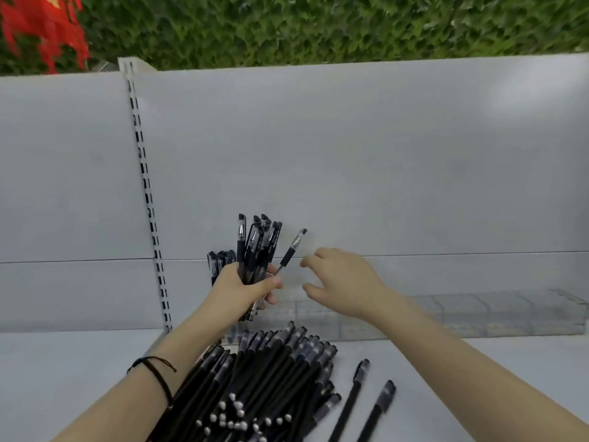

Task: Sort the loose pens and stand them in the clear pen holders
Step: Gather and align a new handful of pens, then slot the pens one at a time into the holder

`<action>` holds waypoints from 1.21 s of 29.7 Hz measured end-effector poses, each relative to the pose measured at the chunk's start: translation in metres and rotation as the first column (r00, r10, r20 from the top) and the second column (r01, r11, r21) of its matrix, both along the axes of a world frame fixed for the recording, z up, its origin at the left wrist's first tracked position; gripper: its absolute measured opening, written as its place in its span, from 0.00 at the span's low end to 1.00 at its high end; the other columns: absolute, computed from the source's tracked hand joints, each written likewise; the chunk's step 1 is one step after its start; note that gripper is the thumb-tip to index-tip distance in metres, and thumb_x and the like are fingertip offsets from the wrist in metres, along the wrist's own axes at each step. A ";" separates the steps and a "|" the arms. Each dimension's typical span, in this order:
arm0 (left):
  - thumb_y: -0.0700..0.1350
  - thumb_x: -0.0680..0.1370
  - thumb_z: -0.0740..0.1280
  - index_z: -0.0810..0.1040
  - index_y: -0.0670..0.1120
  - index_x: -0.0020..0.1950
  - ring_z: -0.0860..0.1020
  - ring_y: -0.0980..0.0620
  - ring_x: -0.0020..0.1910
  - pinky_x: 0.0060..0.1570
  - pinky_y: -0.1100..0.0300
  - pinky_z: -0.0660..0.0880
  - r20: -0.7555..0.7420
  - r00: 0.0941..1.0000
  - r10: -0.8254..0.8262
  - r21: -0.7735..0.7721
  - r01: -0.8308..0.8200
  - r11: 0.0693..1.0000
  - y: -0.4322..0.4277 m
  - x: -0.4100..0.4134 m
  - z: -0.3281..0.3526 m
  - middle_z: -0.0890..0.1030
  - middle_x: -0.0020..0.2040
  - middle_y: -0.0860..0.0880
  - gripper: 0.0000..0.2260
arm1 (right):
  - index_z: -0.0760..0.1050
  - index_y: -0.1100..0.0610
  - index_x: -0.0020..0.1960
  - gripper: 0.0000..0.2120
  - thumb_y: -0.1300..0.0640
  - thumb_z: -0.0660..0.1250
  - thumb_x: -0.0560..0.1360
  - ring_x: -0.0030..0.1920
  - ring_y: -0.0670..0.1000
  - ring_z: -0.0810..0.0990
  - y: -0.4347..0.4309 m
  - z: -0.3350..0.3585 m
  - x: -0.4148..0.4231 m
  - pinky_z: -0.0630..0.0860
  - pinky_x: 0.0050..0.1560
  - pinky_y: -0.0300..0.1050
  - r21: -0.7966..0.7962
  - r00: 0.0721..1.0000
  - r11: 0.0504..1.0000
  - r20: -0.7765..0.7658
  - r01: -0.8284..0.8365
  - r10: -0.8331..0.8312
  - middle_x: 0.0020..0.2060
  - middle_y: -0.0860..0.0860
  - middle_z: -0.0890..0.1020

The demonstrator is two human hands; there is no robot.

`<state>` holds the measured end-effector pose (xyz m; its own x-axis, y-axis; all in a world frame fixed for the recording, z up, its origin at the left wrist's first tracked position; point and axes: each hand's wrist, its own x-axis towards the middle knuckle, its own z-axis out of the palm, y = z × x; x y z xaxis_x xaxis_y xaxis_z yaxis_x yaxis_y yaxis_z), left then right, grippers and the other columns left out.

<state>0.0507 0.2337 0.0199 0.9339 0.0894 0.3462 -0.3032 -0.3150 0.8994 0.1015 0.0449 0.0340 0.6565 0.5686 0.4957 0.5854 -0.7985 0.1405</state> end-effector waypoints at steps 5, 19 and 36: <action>0.38 0.77 0.69 0.78 0.40 0.51 0.80 0.50 0.31 0.31 0.58 0.77 0.067 0.998 -0.020 -0.241 0.035 0.970 0.012 0.004 -0.010 0.85 0.40 0.43 0.04 | 0.74 0.50 0.64 0.17 0.46 0.60 0.78 0.55 0.50 0.78 0.037 0.021 -0.003 0.73 0.51 0.46 0.305 0.992 0.952 -0.115 -0.006 0.043 0.54 0.47 0.80; 0.40 0.75 0.69 0.79 0.39 0.52 0.84 0.44 0.35 0.34 0.54 0.82 -0.052 0.998 -0.041 -0.494 0.010 0.869 0.040 -0.003 -0.005 0.85 0.41 0.39 0.07 | 0.76 0.58 0.47 0.07 0.55 0.65 0.79 0.27 0.46 0.76 0.067 0.034 -0.001 0.67 0.27 0.40 0.972 0.829 0.218 -0.193 0.088 0.524 0.39 0.52 0.81; 0.41 0.78 0.68 0.78 0.41 0.52 0.84 0.49 0.36 0.37 0.56 0.82 0.075 0.989 0.125 -0.419 -0.083 0.904 0.050 -0.002 -0.004 0.86 0.43 0.43 0.06 | 0.76 0.52 0.46 0.06 0.49 0.66 0.77 0.37 0.46 0.76 0.080 0.002 0.006 0.74 0.44 0.45 0.656 0.951 0.747 -0.152 -0.107 0.270 0.39 0.44 0.79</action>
<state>0.0487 0.2840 0.0163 0.8749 0.3390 0.3460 -0.3821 0.0440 0.9231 0.1080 0.1252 0.0361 0.7075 0.3008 0.6394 0.6829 -0.5236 -0.5094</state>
